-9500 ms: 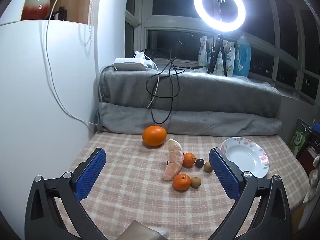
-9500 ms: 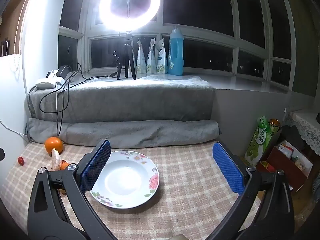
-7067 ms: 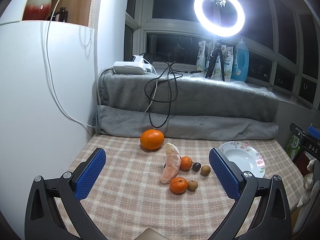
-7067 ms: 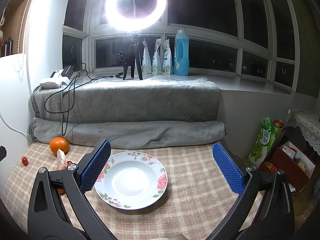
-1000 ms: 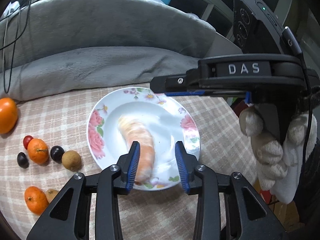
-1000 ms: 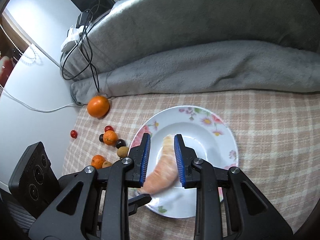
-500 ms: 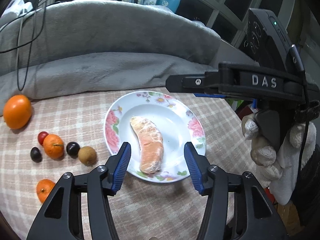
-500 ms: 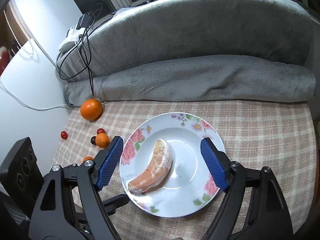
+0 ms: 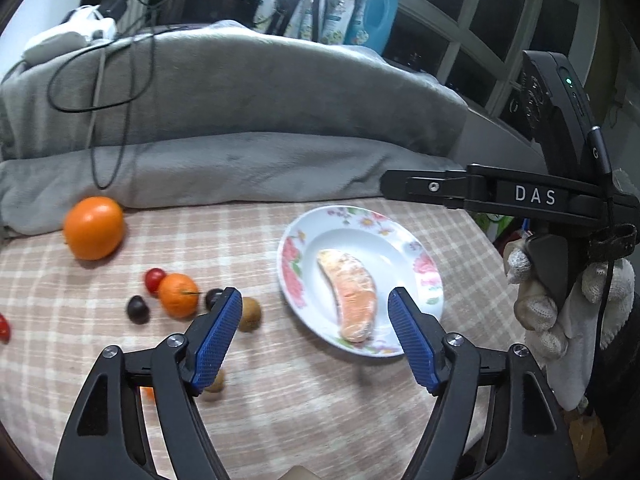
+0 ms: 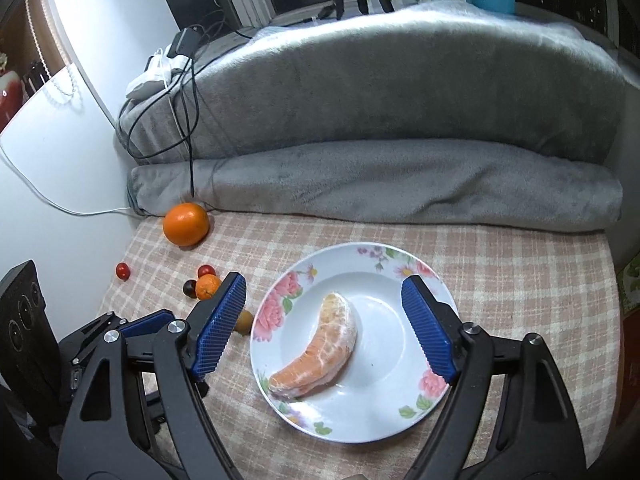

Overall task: Organize fruits
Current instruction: 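Lower the pomelo segment onto the plate and open the left tool, then move the left tool to the large orange and close on it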

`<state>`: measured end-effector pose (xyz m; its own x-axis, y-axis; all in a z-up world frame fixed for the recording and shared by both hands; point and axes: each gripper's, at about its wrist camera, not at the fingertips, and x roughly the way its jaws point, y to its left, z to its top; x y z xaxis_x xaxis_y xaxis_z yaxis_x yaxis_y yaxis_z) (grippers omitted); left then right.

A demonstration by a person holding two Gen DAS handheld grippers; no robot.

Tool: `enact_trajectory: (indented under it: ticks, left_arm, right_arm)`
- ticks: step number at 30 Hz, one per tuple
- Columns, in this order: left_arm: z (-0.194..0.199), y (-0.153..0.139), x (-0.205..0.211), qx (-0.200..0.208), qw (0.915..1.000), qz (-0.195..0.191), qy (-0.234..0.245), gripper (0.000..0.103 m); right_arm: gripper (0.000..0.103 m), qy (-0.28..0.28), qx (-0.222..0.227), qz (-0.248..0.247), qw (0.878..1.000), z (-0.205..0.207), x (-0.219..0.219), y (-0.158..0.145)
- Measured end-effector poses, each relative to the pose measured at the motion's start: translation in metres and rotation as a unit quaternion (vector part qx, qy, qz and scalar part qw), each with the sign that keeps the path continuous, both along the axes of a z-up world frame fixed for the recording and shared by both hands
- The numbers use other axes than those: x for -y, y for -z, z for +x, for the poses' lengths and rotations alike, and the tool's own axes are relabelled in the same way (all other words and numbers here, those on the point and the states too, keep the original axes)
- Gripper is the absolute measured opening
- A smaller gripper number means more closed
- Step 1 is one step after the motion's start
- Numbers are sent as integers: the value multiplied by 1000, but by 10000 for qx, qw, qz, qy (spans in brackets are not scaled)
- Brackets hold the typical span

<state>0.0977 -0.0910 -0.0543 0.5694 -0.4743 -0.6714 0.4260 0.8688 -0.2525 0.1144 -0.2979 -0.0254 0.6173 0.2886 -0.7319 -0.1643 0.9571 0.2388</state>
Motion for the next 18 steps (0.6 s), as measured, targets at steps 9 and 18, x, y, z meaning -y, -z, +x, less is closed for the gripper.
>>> enact_trajectory:
  ticks: [9, 18]
  left_arm:
    - [3, -1, -42, 46, 9991, 7, -418, 76]
    - [11, 6, -92, 22, 9964, -17, -848, 76]
  right_arm:
    - [83, -209, 81, -30, 9997, 9, -29, -1]
    - [83, -488, -85, 149, 9987, 27, -60, 6]
